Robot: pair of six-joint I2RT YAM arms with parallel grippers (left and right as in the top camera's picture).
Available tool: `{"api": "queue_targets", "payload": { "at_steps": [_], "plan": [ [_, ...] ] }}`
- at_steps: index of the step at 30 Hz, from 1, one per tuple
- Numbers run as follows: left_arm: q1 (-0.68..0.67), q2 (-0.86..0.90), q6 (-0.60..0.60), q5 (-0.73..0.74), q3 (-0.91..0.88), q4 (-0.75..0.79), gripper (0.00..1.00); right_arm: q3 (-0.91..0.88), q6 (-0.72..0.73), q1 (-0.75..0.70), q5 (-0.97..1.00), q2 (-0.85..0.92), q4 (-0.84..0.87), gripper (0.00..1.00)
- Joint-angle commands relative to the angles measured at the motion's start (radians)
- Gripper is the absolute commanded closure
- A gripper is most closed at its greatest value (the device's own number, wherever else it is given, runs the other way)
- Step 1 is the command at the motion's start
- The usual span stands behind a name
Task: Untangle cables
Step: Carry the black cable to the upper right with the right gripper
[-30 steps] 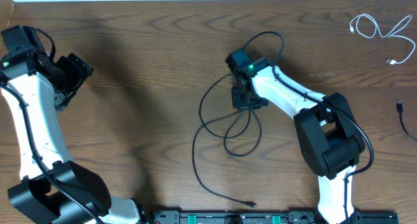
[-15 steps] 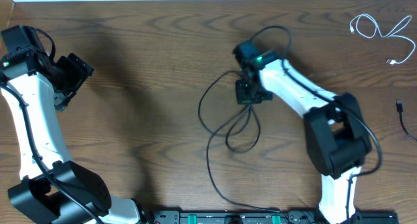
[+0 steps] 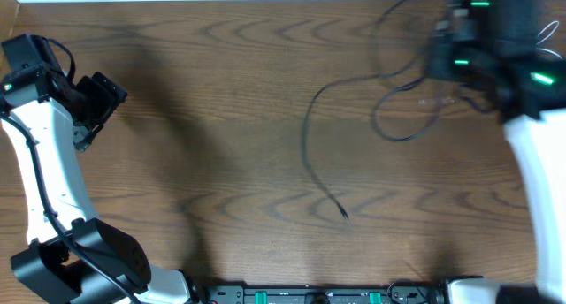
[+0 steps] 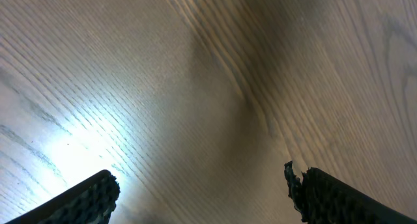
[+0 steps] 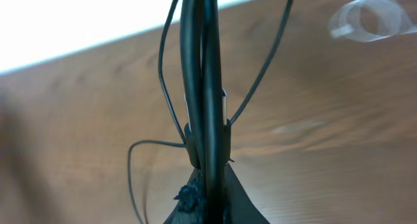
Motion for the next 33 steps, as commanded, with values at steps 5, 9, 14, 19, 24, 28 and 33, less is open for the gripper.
{"api": "queue_targets", "payload": {
  "at_steps": [5,9,14,19,24,28,33],
  "plan": [
    [0.002,0.006,-0.002,0.008,-0.002,-0.002,0.1,0.009,-0.021,-0.334,0.0,-0.187,-0.01,0.99],
    [0.002,0.006,-0.002,0.008,-0.002,-0.002,0.1,0.009,-0.022,-0.483,0.002,-0.249,-0.012,0.99],
    [0.002,0.006,-0.002,0.008,-0.002,-0.002,0.1,0.009,-0.022,-0.638,0.008,-0.281,-0.025,0.99],
    [0.002,0.006,-0.003,0.008,-0.002,-0.002,0.1,0.008,-0.029,-0.713,0.054,-0.262,-0.041,0.99],
    [0.002,0.006,-0.01,0.008,-0.002,-0.001,0.1,0.008,-0.049,-0.712,0.055,-0.195,-0.059,0.99],
    [0.002,0.006,-0.01,0.008,-0.002,-0.001,0.1,0.008,-0.088,-0.668,0.024,-0.122,-0.098,0.99],
    [0.002,0.006,-0.01,0.008,-0.002,-0.002,0.1,0.008,-0.148,-0.56,0.056,0.007,-0.151,0.99]
  ]
}}
